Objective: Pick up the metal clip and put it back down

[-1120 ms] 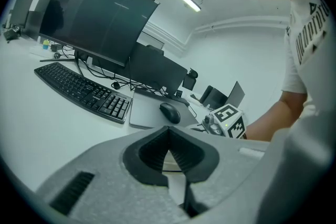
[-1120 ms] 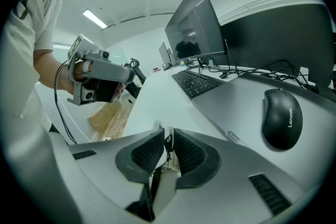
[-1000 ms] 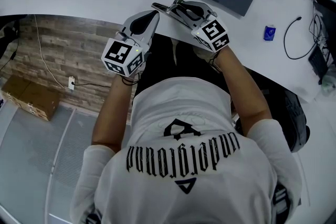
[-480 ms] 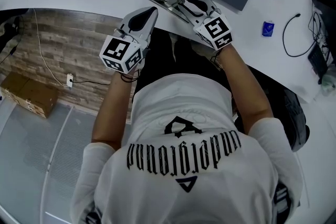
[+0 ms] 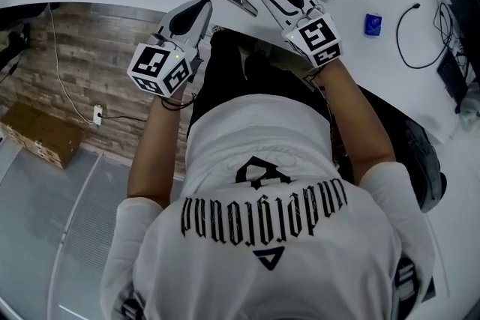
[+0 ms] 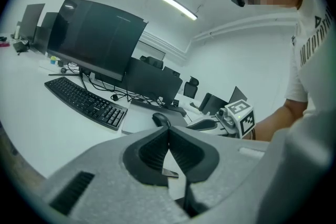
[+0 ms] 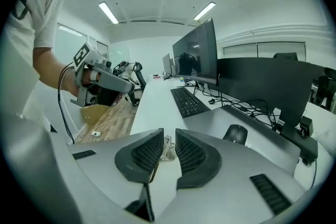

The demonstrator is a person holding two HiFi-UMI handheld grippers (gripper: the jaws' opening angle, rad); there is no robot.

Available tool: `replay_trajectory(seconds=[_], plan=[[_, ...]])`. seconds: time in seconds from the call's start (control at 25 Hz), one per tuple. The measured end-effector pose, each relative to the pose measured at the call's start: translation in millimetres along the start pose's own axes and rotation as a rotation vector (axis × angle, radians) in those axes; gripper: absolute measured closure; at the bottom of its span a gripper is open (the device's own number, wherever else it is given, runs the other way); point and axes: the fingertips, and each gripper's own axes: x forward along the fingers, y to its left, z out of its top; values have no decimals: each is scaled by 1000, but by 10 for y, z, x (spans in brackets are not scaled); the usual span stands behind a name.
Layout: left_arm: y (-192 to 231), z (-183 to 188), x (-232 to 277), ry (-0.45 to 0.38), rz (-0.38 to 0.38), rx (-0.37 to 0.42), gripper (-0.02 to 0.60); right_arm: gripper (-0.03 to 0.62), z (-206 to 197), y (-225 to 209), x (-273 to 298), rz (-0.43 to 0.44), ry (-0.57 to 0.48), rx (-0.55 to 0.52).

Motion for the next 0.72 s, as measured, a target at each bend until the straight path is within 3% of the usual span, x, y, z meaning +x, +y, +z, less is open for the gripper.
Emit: replay_trajectory(seconds=[0.24, 0.44, 0.72], plan=[[-390, 284, -142, -72, -5, 25, 566, 553, 407, 158, -445, -7, -84, -57], [-864, 528, -294, -103, -66, 67, 566, 566, 680, 204, -827, -32, -130, -83], [-1201, 959, -650, -221, -4, 97, 566, 579, 954, 284, -1349, -43, -172, -136]])
